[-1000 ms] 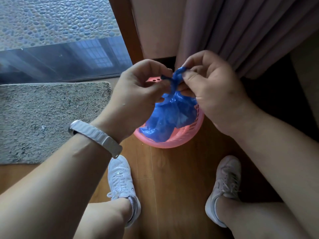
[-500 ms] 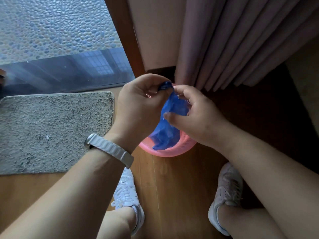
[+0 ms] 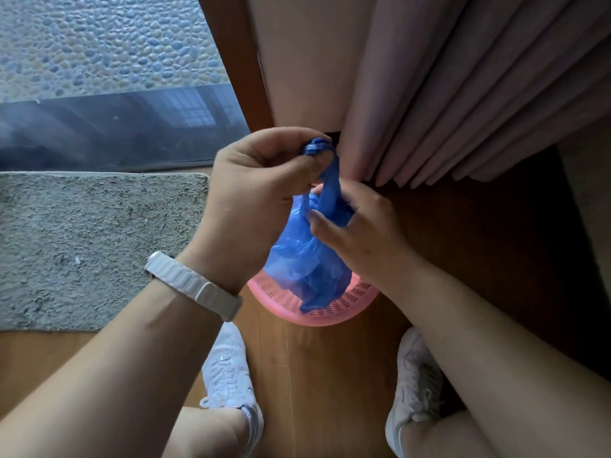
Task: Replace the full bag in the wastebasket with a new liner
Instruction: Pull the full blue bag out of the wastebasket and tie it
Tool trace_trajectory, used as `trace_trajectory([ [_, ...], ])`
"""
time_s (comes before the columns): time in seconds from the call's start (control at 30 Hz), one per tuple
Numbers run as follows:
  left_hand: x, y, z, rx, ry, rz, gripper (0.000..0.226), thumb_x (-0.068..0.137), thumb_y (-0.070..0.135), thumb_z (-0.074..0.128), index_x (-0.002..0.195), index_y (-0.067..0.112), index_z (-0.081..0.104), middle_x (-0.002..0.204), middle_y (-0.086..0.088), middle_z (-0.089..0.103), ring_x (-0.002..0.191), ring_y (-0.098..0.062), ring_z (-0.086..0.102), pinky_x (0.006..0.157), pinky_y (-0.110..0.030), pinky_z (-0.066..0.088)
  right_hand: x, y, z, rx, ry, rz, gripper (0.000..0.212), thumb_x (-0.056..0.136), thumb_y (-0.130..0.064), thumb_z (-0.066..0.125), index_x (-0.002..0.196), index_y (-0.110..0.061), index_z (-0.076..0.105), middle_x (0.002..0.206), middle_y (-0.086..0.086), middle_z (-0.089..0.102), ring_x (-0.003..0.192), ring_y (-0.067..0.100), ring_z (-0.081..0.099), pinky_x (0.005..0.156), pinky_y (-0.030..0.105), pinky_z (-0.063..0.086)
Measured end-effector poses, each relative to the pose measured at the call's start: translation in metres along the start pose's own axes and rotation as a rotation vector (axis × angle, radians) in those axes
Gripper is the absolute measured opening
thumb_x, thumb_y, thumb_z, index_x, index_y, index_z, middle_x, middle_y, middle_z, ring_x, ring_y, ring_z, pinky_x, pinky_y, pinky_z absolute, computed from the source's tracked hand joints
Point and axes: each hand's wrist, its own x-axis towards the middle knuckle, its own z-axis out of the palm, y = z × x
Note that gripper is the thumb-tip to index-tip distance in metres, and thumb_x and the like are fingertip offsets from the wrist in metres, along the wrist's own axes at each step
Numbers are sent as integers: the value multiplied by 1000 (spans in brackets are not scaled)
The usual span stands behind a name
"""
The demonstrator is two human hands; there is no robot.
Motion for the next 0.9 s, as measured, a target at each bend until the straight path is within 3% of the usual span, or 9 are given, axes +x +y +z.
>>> trace_trajectory([
  [0.13, 25, 9, -15, -65, 74, -11, 12, 77, 2, 69, 83, 11, 73, 78, -3, 73, 74, -19, 66, 67, -27, 54, 23, 4, 6, 3, -30, -37, 15, 84, -25, 67, 97, -30, 60, 87, -12, 63, 86, 6, 61, 72, 18, 49],
  [0.23, 34, 22, -14, -42, 100, -11, 14, 75, 2, 71, 81, 14, 75, 79, -2, 73, 78, -20, 64, 72, -30, 52, 27, -2, 7, -33, -38, -34, 12, 84, -19, 63, 91, -28, 57, 82, -11, 60, 81, 10, 60, 70, 20, 48],
  [0.33, 37, 51, -5, 27, 68, -28, 15, 74, 2, 72, 80, 15, 75, 79, -1, 73, 79, -19, 64, 73, -30, 51, 26, -25, -8, -50, -19, -47, 18, 84, -15, 64, 85, -28, 53, 75, -15, 55, 75, 7, 56, 68, 9, 42],
  [0.4, 38, 79, 0, 47, 55, -44, 14, 75, 1, 71, 81, 13, 74, 78, 0, 73, 77, -17, 65, 71, -28, 51, 31, -49, -25, -86, -44, -54, 20, 83, -15, 65, 85, -30, 52, 75, -17, 54, 75, 6, 54, 66, 9, 41],
  [0.57, 27, 165, 20, 72, 45, -53, 18, 78, -5, 68, 81, 12, 72, 74, 5, 73, 70, -10, 66, 65, -20, 50, 40, -122, -78, -196, -112, -104, 17, 82, -19, 67, 82, -25, 51, 81, -2, 60, 74, 16, 59, 67, 34, 53],
  [0.7, 12, 246, 37, 52, 68, -22, 19, 79, -9, 67, 83, 9, 71, 74, 3, 73, 68, -10, 66, 65, -20, 50, 38, -195, -121, -198, -149, -134, 19, 83, -21, 67, 86, -29, 50, 81, -6, 57, 76, 13, 57, 65, 14, 46],
  [0.83, -7, 327, 49, 22, 91, 26, 17, 78, -6, 67, 84, 9, 72, 78, -1, 74, 75, -18, 67, 73, -35, 57, 31, -265, -157, -214, -150, -205, 12, 82, -21, 67, 92, -16, 60, 85, 1, 62, 78, 11, 54, 67, 13, 42],
  [0.9, -19, 365, 54, 2, 121, 46, 18, 78, -6, 67, 83, 11, 72, 77, 1, 73, 75, -17, 66, 76, -35, 56, 28, -301, -173, -232, -156, -243, 13, 82, -22, 66, 91, -17, 60, 83, -1, 60, 77, 11, 53, 65, 17, 41],
])
